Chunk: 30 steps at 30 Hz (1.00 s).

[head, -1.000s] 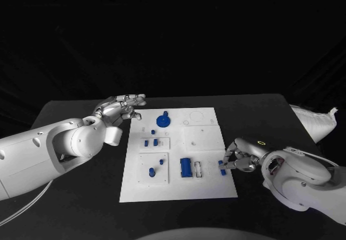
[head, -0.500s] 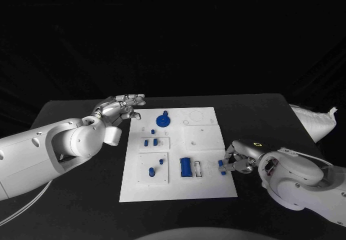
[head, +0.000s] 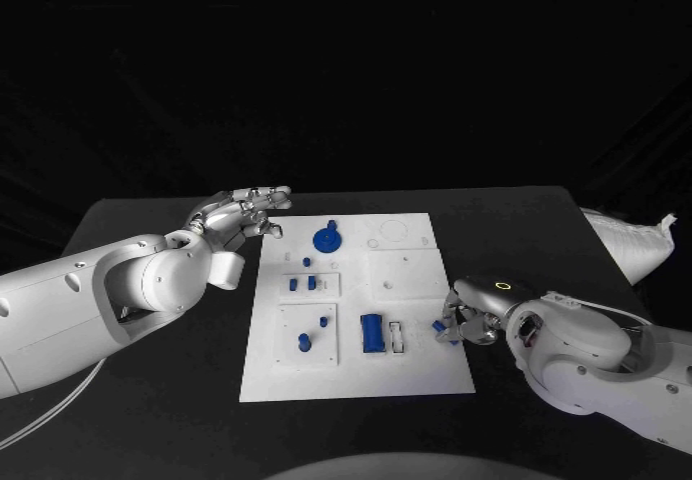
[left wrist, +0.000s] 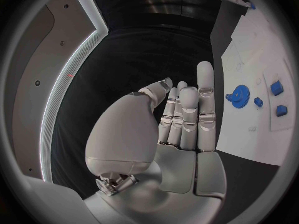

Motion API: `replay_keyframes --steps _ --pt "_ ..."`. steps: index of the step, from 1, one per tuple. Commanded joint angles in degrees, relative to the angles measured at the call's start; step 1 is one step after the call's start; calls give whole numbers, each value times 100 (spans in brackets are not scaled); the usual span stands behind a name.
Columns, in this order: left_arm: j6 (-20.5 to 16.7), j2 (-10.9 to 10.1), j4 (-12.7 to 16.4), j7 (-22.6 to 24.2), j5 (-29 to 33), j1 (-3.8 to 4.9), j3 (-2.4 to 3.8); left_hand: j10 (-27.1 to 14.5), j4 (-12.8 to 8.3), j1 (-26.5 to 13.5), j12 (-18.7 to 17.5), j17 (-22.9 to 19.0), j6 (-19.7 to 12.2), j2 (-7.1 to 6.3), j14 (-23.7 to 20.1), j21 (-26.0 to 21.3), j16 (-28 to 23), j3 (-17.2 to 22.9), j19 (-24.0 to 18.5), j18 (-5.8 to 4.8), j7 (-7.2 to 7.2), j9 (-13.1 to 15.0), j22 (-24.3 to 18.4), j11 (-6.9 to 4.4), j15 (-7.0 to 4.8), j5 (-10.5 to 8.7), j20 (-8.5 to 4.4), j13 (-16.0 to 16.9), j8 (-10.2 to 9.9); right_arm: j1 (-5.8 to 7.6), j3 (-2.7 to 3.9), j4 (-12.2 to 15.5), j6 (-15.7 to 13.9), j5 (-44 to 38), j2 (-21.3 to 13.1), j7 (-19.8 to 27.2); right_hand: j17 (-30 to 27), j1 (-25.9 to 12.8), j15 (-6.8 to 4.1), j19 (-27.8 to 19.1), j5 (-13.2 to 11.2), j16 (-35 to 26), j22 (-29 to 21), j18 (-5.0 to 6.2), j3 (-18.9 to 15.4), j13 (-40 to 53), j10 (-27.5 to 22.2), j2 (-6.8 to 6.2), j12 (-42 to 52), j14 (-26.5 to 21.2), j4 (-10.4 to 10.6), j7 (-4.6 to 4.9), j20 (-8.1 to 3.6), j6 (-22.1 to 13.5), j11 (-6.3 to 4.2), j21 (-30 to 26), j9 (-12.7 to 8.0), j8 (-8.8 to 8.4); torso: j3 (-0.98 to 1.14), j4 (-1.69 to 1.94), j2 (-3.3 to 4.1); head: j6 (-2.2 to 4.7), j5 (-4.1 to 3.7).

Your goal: Assemble the parts on the task board

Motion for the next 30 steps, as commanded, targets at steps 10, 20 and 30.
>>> replay_keyframes --steps 10,20,30 --pt "103 6 16 23 -19 2 2 -53 -5 -17 53 -12 -41 7 -38 -24 24 -24 -36 54 -7 -5 7 3 13 20 -9 8 46 -118 -58 -133 934 -609 173 -62 842 581 -7 26 -20 8 35 -64 636 -458 129 323 -80 474 -324 27 -7 26 -25 -8 -151 -170 -2 2 -1 -21 -4" --pt "101 2 24 22 -20 2 1 -59 -14 -7 62 -14 -43 10 -40 -25 27 -20 -37 55 -8 -4 8 2 12 21 -9 8 51 -123 -58 -146 494 43 186 -65 882 94 10 43 471 27 75 -68 1373 -443 154 323 -83 484 -123 48 10 21 0 13 -310 -371 -2 0 -8 -18 -7" --pt "99 -2 33 25 -22 2 1 -59 -14 -7 62 -14 -43 10 -40 -25 27 -20 -37 55 -8 -4 8 2 12 21 -9 8 51 -118 -53 -22 -387 691 142 -112 953 -334 12 69 531 65 149 -80 2291 -356 217 -28 45 499 -102 45 20 139 -8 57 -404 -408 -5 2 -6 -21 -7"
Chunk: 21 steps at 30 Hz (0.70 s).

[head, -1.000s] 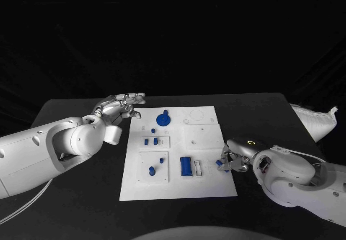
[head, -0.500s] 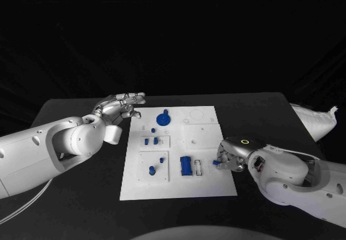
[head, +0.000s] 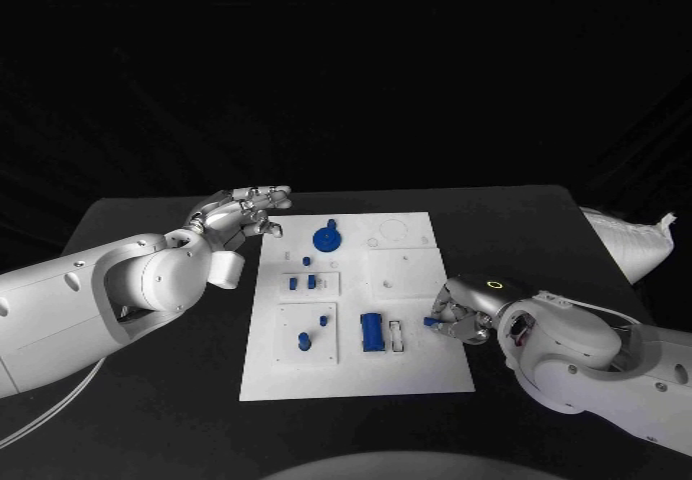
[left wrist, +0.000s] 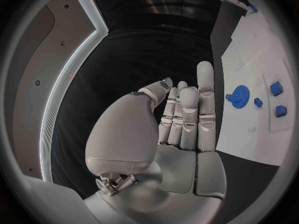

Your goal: Assemble the parts on the task board

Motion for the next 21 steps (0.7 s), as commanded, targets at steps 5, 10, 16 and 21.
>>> replay_keyframes --steps 5,10,16,21 --pt "97 2 23 34 -22 2 3 -45 -23 2 36 -17 -48 12 -45 -24 26 -17 -39 55 -7 -4 8 -17 12 22 -9 8 27 -69 -61 106 -676 832 -30 -179 981 -339 15 84 16 56 51 -86 395 -91 248 -233 107 493 57 -38 13 119 -15 55 24 52 -2 3 1 -10 -3" --pt "99 -4 36 39 -22 2 3 -45 -23 2 36 -17 -48 12 -45 -24 26 -17 -39 55 -7 -4 8 -17 12 22 -9 8 27 -62 -57 210 -974 1151 -6 -184 1004 -463 8 93 -3 70 73 -90 398 -69 264 -335 142 498 92 -47 7 155 -21 70 21 59 -3 3 12 -11 2" --pt "97 -8 49 41 -23 2 3 -45 -23 2 36 -17 -48 12 -45 -24 26 -17 -39 55 -7 -4 8 -17 12 22 -9 8 27 -60 -56 263 -1084 1428 92 -187 1013 -571 -1 100 35 75 92 -93 366 -31 287 -430 206 500 116 -64 0 212 -35 82 25 76 -6 1 7 -25 -4" --pt "101 -4 63 39 -23 2 3 -45 -23 2 36 -17 -48 12 -45 -24 26 -17 -39 55 -7 -4 8 -17 12 22 -9 8 27 -59 -56 264 -1099 1556 202 -190 1045 -756 -28 118 186 94 142 -103 249 60 338 -532 366 507 195 -110 -17 336 -70 115 51 125 -3 11 5 -39 -7"
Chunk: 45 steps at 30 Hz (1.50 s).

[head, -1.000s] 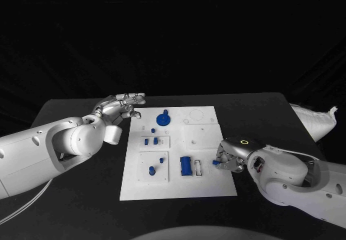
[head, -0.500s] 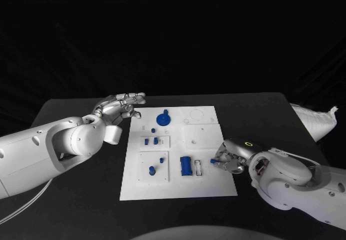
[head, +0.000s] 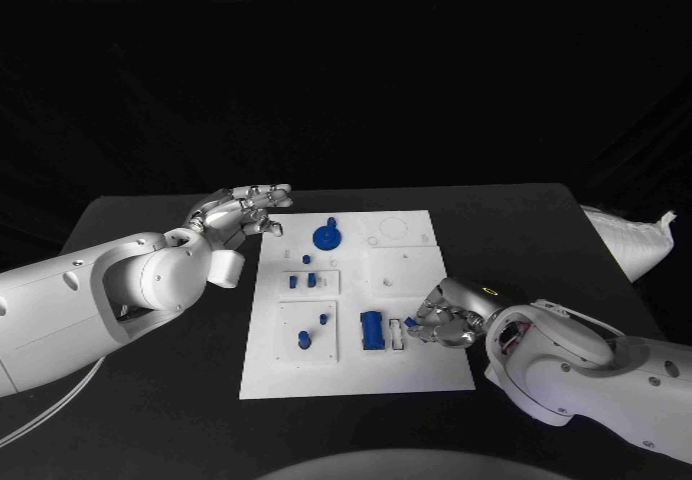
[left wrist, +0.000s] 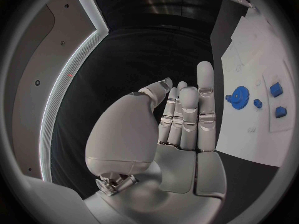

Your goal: Assemble the parts on the task board

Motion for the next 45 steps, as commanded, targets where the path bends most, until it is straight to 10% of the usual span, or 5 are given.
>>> replay_keyframes --steps 1,45 --pt "102 10 26 37 -23 2 3 -24 -23 2 36 -5 -48 12 -45 -25 26 -17 -39 55 -7 -4 8 3 12 22 -9 8 27 -4 -1 -2 -144 282 55 -46 1056 -130 -38 123 130 33 32 -105 -69 778 317 -6 95 509 56 -50 -23 108 -46 39 13 40 0 9 -2 -10 -5" --pt "164 4 58 -7 -59 3 4 -34 -34 11 57 -15 -52 20 -51 -24 29 -12 -41 56 -6 -3 10 4 12 23 -9 8 39 -5 -2 -366 529 257 496 -107 1071 -586 -162 131 668 41 67 -110 -706 863 366 132 183 510 418 -228 -135 429 -192 52 423 345 5 0 0 -36 47"
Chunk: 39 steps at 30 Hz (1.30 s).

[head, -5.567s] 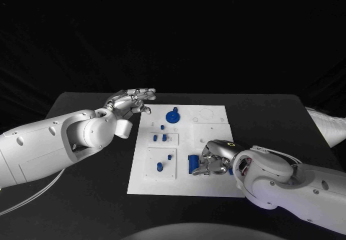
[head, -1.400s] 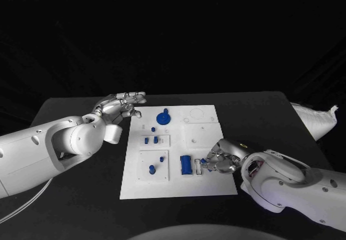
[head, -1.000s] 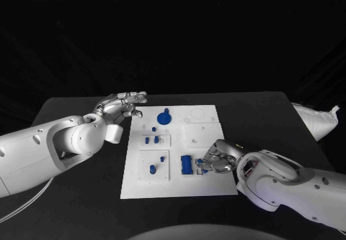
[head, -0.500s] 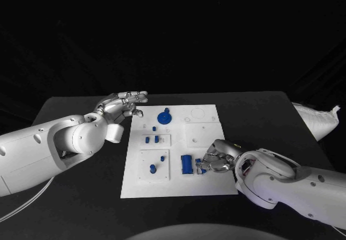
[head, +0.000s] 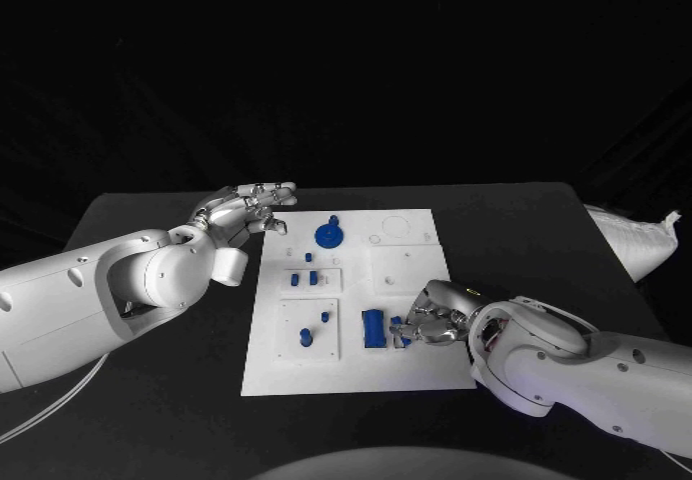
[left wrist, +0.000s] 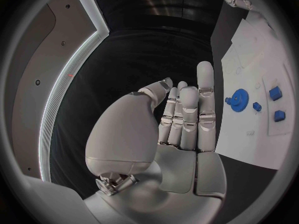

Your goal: Assemble the parts on the task board

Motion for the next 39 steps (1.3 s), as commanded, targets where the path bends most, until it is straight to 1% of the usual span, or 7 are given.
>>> replay_keyframes --steps 1,11,16,21,29,35,39 --pt "129 4 18 9 -48 3 3 -35 -34 11 27 -5 -52 20 -31 -24 29 -12 -41 56 -5 -3 5 4 -8 23 -9 8 39 -17 -13 -12 254 -94 20 -29 1079 -71 -40 133 33 26 17 -111 -45 876 383 -5 54 513 11 -35 -53 33 -49 18 21 49 1 3 5 -5 -2" --pt "140 1 16 -7 -50 3 3 -35 -34 11 27 -5 -52 20 -31 -24 29 -12 -41 56 -5 -3 5 4 -8 23 -9 8 39 -17 -13 28 276 -147 27 -5 1170 -469 -60 172 70 78 131 -136 -445 953 422 53 182 531 395 -68 -72 57 -78 89 198 181 2 -5 1 -11 7" --pt "147 3 11 -16 -50 3 3 -35 -34 11 27 -5 -52 20 -31 -24 29 -12 -41 56 -5 -3 5 4 -8 23 -9 8 39 -17 -13 50 185 -222 23 10 1198 -926 -74 182 -607 94 167 -142 -962 974 432 121 195 536 583 -85 -85 22 -90 109 327 254 4 -5 -3 -7 17" --pt "148 2 7 -19 -50 3 3 -35 -34 11 27 -5 -52 20 -31 -24 29 -12 -41 56 -5 -3 5 4 -8 23 -9 8 39 -17 -13 56 134 -284 12 17 1206 -1115 -75 185 -789 98 182 -144 -1211 984 435 181 199 537 582 -86 -86 -1 -92 116 390 286 3 -8 0 -5 17" --pt "149 1 3 -21 -50 3 3 -35 -34 11 27 -5 -52 20 -31 -24 29 -12 -41 56 -5 -3 5 4 -8 23 -9 8 39 -17 -13 90 104 -350 -67 36 1202 -1087 -76 184 -788 96 182 -143 -1248 981 434 194 189 536 569 -86 -87 -10 -92 116 405 292 8 -8 0 10 10" --pt "153 -1 -1 -19 -50 2 3 -35 -34 11 27 -5 -52 20 -31 -24 29 -12 -41 56 -5 -3 5 4 -8 23 -9 8 39 -17 -12 123 -36 -283 -163 183 1144 -523 -68 155 -780 62 118 -129 -1403 958 416 191 103 524 460 -73 -82 -103 -80 67 493 312 6 -8 -1 23 -12" --pt "149 0 -11 -13 -50 2 2 -35 -34 11 27 -5 -52 20 -31 -24 29 -12 -41 56 -5 -3 5 4 -8 23 -9 8 39 -9 -2 116 -506 177 -282 661 961 -123 21 65 -523 -47 -111 -85 -1464 809 326 197 -258 485 375 98 -38 -589 48 -95 410 32 3 -14 -13 38 -7"
